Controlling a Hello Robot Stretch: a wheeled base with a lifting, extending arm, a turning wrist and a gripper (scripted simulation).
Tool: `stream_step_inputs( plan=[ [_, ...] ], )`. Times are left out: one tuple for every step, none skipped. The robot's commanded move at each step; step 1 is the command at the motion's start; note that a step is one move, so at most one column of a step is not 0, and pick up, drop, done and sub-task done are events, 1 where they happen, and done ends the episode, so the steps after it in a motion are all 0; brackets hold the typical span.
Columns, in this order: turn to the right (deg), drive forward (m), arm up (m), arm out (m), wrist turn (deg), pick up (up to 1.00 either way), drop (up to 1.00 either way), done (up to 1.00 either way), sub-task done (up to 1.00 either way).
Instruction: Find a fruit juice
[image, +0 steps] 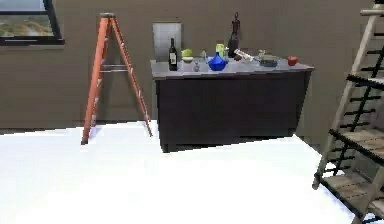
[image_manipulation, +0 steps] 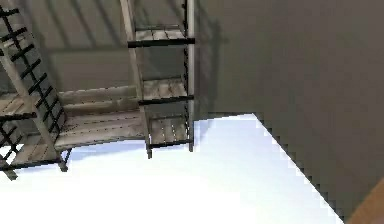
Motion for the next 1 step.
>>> stream_step_inputs(
  plan=[
    [0.0,1.0,0.0,0.0,0.0,0.0,0.0,0.0,0.0]
  ],
)
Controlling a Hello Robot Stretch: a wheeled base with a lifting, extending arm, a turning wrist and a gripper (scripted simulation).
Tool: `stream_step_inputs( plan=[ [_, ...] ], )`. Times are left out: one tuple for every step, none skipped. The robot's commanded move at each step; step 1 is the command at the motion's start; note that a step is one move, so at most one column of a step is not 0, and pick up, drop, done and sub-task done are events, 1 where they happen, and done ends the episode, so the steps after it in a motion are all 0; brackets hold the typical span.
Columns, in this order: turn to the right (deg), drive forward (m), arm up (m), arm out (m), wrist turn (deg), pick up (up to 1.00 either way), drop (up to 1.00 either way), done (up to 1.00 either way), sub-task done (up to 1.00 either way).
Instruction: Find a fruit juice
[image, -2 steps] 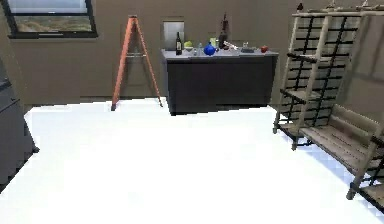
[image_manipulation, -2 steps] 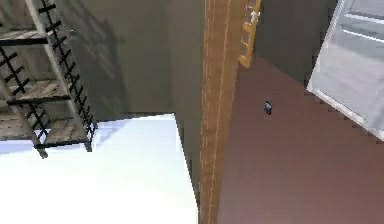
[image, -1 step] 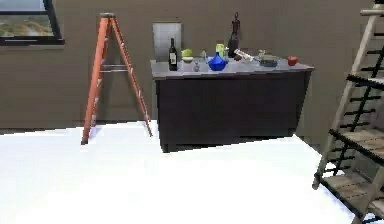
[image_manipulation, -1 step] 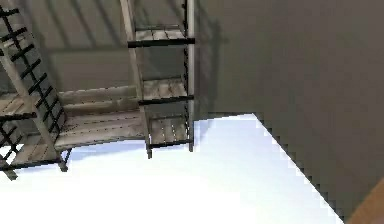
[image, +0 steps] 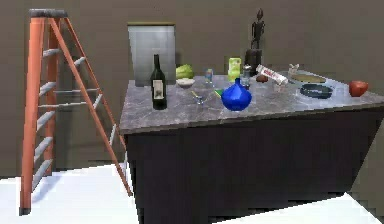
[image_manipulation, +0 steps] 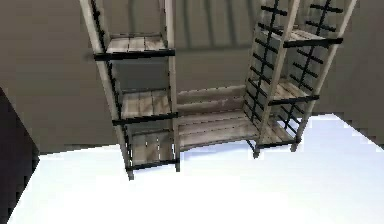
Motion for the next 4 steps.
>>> stream_step_inputs(
  plan=[
    [9.0,0.0,0.0,0.0,0.0,0.0,0.0,0.0,0.0],
    [0.0,0.4,0.0,0.0,0.0,0.0,0.0,0.0,0.0],
    [-3.0,0.0,0.0,0.0,0.0,0.0,0.0,0.0,0.0],
    [0.0,1.0,0.0,0.0,0.0,0.0,0.0,0.0,0.0]
  ],
)
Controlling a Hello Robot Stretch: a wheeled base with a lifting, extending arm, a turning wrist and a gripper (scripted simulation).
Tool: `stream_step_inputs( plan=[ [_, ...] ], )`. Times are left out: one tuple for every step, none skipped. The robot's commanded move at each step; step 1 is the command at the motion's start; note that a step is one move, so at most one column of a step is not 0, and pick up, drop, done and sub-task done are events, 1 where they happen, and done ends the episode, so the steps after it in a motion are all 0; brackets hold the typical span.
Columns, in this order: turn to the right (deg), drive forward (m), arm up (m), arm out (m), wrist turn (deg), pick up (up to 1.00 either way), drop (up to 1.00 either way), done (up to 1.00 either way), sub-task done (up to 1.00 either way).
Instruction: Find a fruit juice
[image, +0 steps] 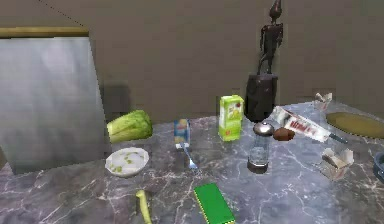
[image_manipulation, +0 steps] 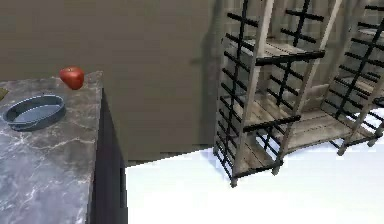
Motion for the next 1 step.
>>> stream_step_inputs(
  plan=[
    [0.0,0.0,0.0,0.0,0.0,0.0,0.0,1.0,0.0]
  ],
)
